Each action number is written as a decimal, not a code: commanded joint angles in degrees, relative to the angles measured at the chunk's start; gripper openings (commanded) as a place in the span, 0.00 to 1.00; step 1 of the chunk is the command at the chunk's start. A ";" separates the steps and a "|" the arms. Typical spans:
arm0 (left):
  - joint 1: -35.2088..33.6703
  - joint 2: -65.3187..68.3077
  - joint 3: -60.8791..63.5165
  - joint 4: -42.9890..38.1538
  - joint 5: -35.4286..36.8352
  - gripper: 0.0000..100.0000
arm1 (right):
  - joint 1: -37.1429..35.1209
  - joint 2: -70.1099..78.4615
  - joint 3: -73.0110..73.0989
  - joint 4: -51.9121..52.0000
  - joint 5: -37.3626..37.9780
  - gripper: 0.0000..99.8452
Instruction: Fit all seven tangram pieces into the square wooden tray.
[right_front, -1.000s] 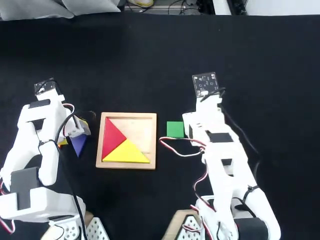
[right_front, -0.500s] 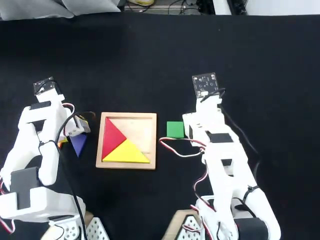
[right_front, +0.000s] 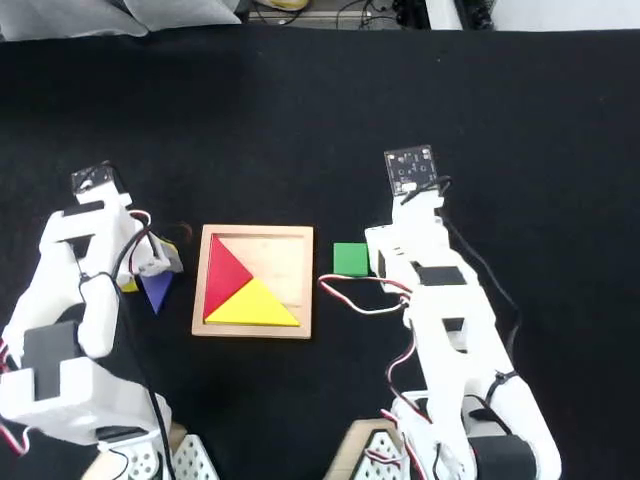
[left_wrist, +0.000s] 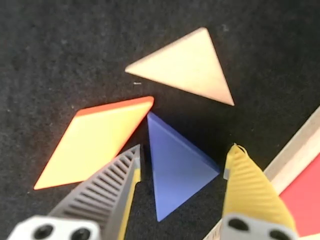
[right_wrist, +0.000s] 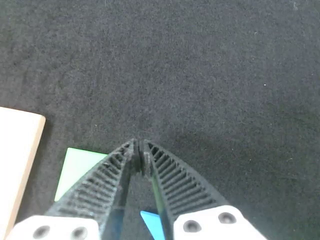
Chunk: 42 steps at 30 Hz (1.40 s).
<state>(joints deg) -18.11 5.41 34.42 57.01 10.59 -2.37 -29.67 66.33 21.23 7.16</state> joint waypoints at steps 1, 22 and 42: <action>0.66 2.02 -4.09 2.02 0.44 0.26 | -0.79 -1.63 -0.40 -0.79 0.09 0.01; 0.66 3.25 -4.97 2.20 2.64 0.15 | -0.79 -1.63 -0.40 -0.79 0.09 0.01; 4.70 -2.73 -4.09 2.73 -13.89 0.29 | -0.88 -1.63 -0.48 -0.79 0.09 0.01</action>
<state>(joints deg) -14.77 6.90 30.37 59.38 -0.04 -2.37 -29.67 66.33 21.23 7.16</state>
